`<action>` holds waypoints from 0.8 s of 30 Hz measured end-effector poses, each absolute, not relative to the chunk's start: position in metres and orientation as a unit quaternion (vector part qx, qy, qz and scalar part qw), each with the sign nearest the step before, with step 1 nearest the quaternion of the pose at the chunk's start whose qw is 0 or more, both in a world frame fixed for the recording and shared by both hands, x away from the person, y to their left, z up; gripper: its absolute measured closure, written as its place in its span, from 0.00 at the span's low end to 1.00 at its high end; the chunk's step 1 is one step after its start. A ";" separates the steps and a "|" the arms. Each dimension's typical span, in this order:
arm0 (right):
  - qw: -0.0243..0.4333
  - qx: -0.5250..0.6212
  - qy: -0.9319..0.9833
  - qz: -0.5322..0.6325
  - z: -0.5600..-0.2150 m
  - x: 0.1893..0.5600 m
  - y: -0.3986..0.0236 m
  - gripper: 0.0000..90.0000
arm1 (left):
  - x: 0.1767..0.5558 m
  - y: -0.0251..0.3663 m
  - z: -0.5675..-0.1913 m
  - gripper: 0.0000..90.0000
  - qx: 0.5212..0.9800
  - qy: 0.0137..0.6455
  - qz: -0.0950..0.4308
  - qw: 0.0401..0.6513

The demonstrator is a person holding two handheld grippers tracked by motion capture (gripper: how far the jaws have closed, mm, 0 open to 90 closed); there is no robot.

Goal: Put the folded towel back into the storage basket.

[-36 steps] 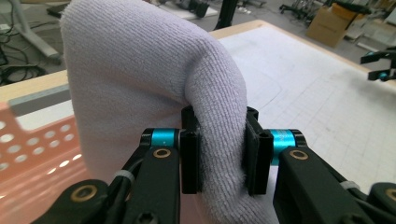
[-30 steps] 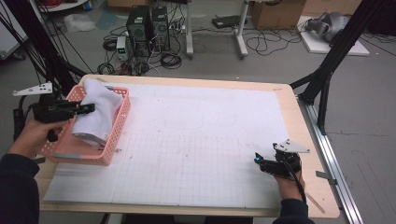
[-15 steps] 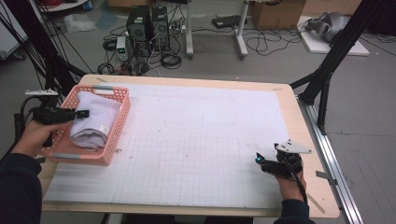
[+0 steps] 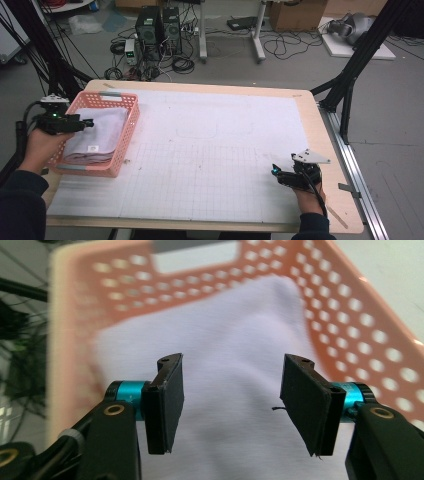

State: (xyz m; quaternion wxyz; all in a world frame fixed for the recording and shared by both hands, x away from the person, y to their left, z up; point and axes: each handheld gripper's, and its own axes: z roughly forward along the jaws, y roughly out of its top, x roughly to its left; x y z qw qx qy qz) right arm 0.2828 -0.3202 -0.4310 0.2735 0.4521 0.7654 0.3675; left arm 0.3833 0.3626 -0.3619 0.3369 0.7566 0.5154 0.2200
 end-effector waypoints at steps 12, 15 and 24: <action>0.271 0.454 0.765 0.368 -0.431 0.282 -0.322 0.21 | 0.406 0.362 -0.408 0.43 0.788 0.532 0.229 0.211; 0.273 0.452 0.765 0.369 -0.430 0.282 -0.323 0.21 | 0.406 0.364 -0.408 0.42 0.791 0.525 0.227 0.217; 0.273 0.453 0.764 0.368 -0.430 0.282 -0.323 0.21 | 0.389 0.366 -0.380 0.42 0.710 0.519 0.243 0.408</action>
